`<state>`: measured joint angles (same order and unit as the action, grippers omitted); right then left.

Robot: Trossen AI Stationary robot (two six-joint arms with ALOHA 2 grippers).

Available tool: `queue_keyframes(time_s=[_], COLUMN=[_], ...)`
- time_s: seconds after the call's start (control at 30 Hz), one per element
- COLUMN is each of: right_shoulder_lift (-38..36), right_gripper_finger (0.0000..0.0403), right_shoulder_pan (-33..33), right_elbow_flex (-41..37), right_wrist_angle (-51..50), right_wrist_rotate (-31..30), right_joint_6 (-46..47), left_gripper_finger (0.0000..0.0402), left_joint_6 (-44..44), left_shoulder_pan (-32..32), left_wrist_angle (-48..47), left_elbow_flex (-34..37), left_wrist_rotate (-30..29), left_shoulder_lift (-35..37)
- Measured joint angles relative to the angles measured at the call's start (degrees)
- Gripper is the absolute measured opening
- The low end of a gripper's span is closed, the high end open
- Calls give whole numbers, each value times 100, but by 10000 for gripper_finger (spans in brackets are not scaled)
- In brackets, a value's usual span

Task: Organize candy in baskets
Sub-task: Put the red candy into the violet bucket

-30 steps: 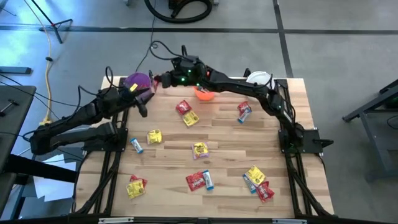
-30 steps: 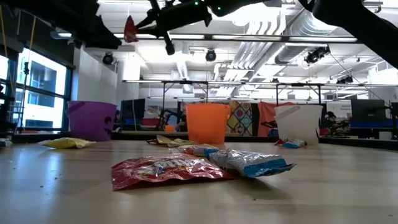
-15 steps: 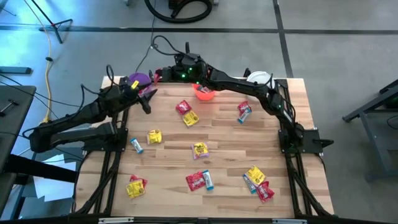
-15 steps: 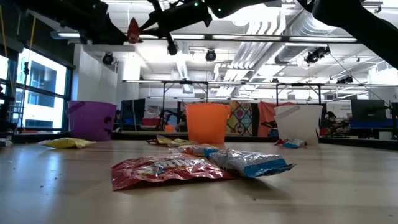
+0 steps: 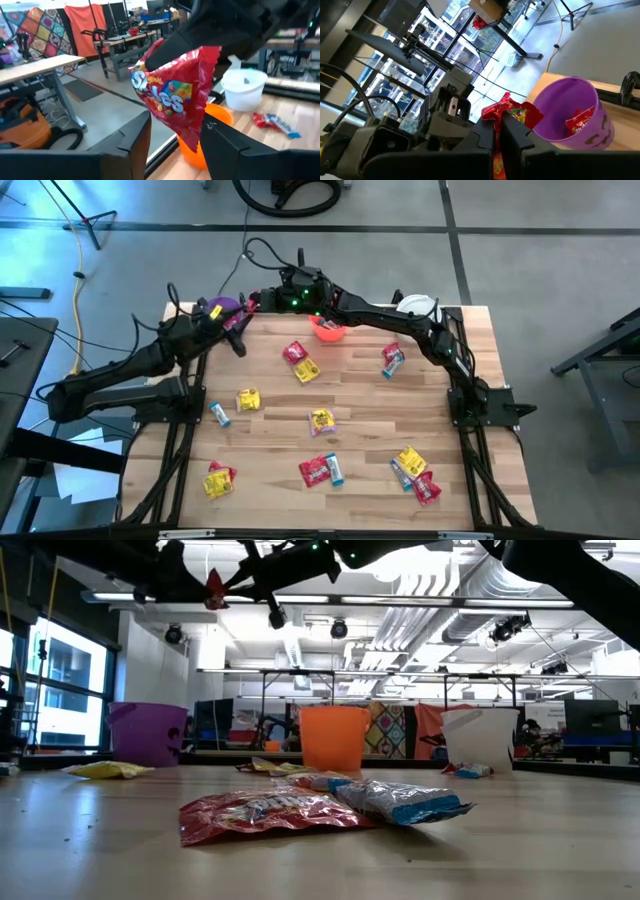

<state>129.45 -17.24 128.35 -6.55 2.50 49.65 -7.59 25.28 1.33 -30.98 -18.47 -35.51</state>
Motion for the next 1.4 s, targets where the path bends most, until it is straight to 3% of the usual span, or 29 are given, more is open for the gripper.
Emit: queue_keyframes(time_s=[0.3, 0.5, 0.77, 1.03, 1.2, 1.4], right_shoulder_lift=[0, 0, -31, -315, -456, -476], right_gripper_finger=[5, 55, 143, 169, 169, 170], right_shoulder_pan=[58, 55, 0, -179, -273, -312], right_elbow_flex=[-4, -7, -7, -7, -7, -7], right_wrist_angle=[-5, -87, -164, -436, -639, -1081], right_wrist_rotate=[4, -81, 15, 59, 101, 236], right_joint_6=[46, 93, -214, -746, -1013, -1267], left_gripper_finger=[72, 7, 2, 1, 0, 0], left_joint_6=[-215, -370, -322, 485, 1184, 1381], left_shoulder_pan=[-23, -101, -103, 114, 778, 1719], left_wrist_angle=[175, 134, -317, -1818, -2961, -3298], left_elbow_flex=[0, -45, -111, -114, -114, 4], left_wrist_rotate=[164, -25, -346, -1270, -1032, -269], left_shoulder_lift=[-314, -258, -157, -154, -243, -628])
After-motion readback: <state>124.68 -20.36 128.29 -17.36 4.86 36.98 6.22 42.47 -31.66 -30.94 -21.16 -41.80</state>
